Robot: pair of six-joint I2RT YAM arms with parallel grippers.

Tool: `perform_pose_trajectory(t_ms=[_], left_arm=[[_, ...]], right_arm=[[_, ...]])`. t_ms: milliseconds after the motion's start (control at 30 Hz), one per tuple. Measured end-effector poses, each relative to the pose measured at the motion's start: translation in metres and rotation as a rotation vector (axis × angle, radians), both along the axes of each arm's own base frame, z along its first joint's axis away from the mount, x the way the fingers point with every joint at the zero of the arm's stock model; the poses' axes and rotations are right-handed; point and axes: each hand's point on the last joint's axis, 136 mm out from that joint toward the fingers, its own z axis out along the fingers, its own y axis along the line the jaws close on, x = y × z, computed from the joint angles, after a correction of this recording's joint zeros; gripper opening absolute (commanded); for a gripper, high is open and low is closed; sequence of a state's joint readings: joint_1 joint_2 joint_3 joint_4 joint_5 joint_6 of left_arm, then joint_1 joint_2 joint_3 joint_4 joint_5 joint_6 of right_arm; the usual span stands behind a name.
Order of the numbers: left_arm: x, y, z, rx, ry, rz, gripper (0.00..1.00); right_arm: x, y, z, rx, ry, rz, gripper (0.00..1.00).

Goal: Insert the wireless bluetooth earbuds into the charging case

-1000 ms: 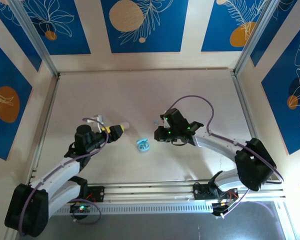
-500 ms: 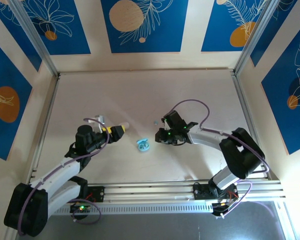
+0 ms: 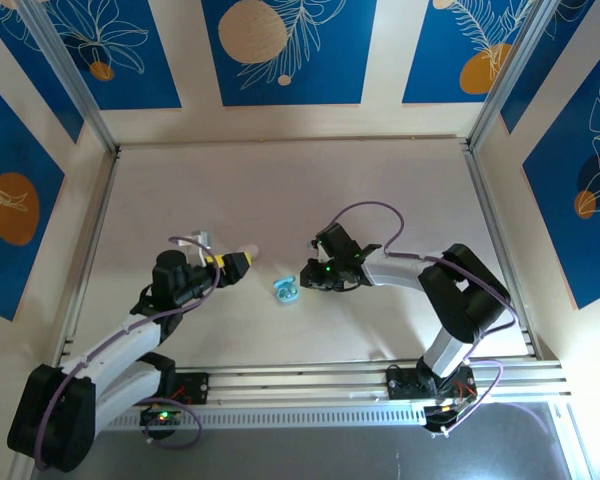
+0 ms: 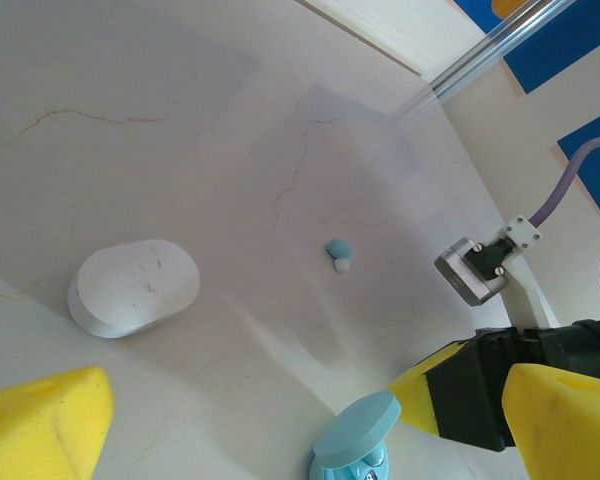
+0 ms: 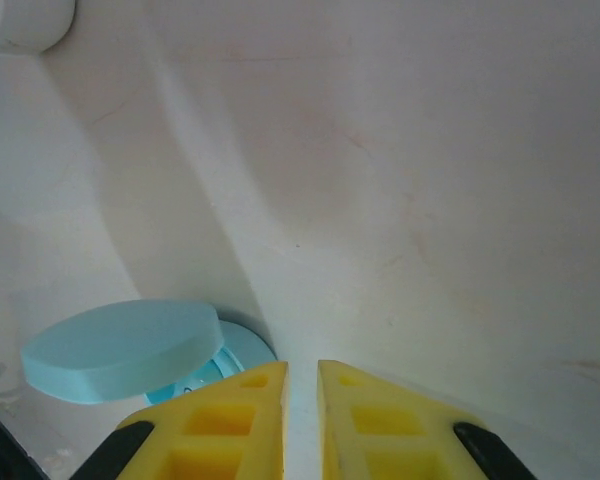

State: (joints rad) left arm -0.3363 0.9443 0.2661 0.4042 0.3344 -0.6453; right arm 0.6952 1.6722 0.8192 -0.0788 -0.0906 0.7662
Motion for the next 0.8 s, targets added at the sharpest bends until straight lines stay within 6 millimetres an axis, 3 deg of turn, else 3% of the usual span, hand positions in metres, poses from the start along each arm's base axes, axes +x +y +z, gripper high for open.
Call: perform_pose_trajectory(t_ms=[567, 800], left_arm=[[0.000, 0.000, 0.000, 0.000, -0.001, 0.000, 1.00], [-0.003, -0.005, 0.002, 0.000, -0.008, -0.018, 1.00]], right_arm=[[-0.019, 0.020, -0.004, 0.011, 0.030, 0.038, 0.15], [-0.036, 0.010, 0.007, 0.024, 0.026, 0.031, 0.16]])
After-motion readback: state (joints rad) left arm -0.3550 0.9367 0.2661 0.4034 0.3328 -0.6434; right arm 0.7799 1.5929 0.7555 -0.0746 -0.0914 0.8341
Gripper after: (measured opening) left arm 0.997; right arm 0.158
